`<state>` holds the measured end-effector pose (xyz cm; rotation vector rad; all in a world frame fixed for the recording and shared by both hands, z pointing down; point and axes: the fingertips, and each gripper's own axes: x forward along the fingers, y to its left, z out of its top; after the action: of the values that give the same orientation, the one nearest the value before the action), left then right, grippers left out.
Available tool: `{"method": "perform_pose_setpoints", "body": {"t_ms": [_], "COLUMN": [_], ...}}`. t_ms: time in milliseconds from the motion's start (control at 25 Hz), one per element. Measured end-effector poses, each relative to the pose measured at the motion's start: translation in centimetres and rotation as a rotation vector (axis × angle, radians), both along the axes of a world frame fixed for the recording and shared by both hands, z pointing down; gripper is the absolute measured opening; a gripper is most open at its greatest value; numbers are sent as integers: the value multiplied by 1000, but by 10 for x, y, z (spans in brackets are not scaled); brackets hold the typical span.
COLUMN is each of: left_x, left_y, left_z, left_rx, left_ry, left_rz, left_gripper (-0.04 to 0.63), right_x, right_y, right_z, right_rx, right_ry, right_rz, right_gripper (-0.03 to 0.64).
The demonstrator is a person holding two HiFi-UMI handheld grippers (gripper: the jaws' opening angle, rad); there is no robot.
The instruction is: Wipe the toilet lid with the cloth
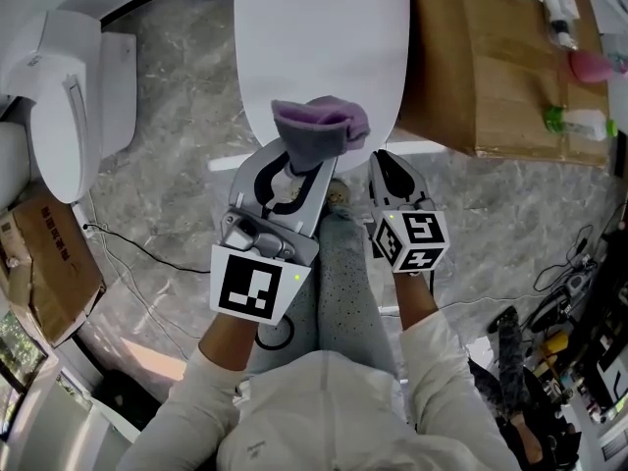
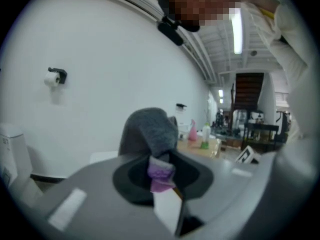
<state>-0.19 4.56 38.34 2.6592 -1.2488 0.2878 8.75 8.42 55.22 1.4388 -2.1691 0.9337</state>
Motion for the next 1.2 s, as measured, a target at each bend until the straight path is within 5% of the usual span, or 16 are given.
{"method": "perform_pose_setpoints", "body": {"t_ms": [1200], "left_x": [6], "left_y": [-5], "left_z": [37], "left_rx": [-39], "left_ry": [-19], "left_rz": [32], "left_gripper": [66], "right_x": [24], "right_y": [33], "right_z": [147], "right_rx": [-387], "right_ry": [-233], "right_rz": [243], "right_gripper": [164]}}
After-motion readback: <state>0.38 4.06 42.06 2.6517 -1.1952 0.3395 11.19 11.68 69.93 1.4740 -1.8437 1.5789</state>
